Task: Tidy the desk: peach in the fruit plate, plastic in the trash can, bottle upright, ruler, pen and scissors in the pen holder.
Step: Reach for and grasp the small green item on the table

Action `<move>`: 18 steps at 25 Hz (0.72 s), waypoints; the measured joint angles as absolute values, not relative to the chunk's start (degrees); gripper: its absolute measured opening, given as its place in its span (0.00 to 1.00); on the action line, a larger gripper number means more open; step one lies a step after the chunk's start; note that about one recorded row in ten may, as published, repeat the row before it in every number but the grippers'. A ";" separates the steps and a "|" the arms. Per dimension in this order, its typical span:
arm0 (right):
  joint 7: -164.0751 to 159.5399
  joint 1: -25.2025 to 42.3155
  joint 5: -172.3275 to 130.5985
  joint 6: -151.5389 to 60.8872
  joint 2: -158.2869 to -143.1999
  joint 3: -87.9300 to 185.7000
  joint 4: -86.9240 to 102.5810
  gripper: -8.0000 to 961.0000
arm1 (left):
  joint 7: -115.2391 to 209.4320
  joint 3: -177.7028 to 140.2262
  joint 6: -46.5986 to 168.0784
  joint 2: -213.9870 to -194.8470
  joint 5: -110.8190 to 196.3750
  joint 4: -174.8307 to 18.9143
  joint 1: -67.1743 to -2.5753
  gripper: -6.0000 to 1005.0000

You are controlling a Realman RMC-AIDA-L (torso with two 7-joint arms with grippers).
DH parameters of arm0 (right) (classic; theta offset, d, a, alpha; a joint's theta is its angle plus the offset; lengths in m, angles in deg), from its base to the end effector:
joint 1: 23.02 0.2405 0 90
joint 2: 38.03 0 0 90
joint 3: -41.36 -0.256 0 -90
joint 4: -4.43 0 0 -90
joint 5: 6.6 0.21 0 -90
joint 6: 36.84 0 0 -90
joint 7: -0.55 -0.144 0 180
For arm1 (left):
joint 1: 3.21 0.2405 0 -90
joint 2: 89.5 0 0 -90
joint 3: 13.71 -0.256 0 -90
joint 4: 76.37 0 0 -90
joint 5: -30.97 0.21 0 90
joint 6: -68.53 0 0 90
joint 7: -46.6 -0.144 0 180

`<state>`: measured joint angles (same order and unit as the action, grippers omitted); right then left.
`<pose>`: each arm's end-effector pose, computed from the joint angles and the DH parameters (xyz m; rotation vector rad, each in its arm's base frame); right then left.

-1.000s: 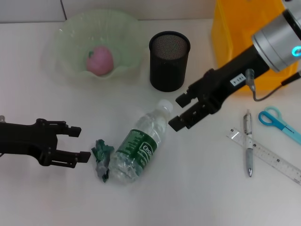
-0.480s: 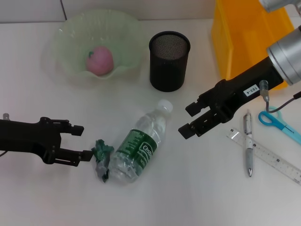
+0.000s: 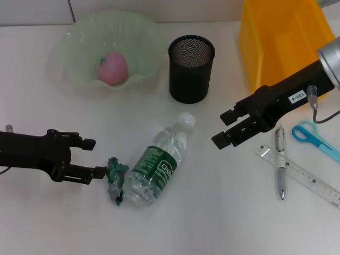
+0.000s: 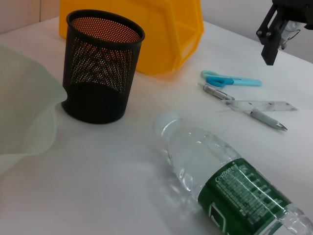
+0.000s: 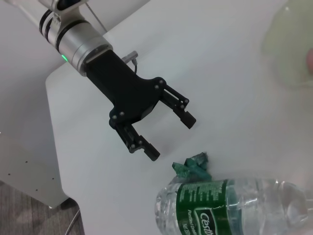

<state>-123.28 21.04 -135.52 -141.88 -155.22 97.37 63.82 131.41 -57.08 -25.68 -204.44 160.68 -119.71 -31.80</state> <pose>0.1555 0.3547 0.0210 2.9439 -0.8596 -0.0276 -0.2988 0.3091 0.0223 -2.9194 -0.6882 -0.2429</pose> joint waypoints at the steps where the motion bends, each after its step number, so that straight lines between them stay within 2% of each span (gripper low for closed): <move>1: -123.24 21.02 -135.52 -141.87 -155.12 97.28 63.77 0.83 | 131.41 -57.10 -25.57 -204.45 160.68 -119.70 -31.85 0.83; 9: -121.96 19.64 -135.52 -143.51 -155.01 95.42 63.85 0.83 | 131.41 -58.81 -25.46 -204.50 160.70 -119.70 -32.11 0.83; 18: -98.51 7.16 -130.53 -149.03 -155.82 89.23 59.35 0.83 | 131.40 -59.24 -24.77 -204.65 160.69 -119.69 -32.56 0.83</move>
<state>-98.51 7.16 -130.53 -149.03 -155.82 89.23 59.35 131.40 -59.24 -24.77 -204.65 160.69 -119.69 -32.56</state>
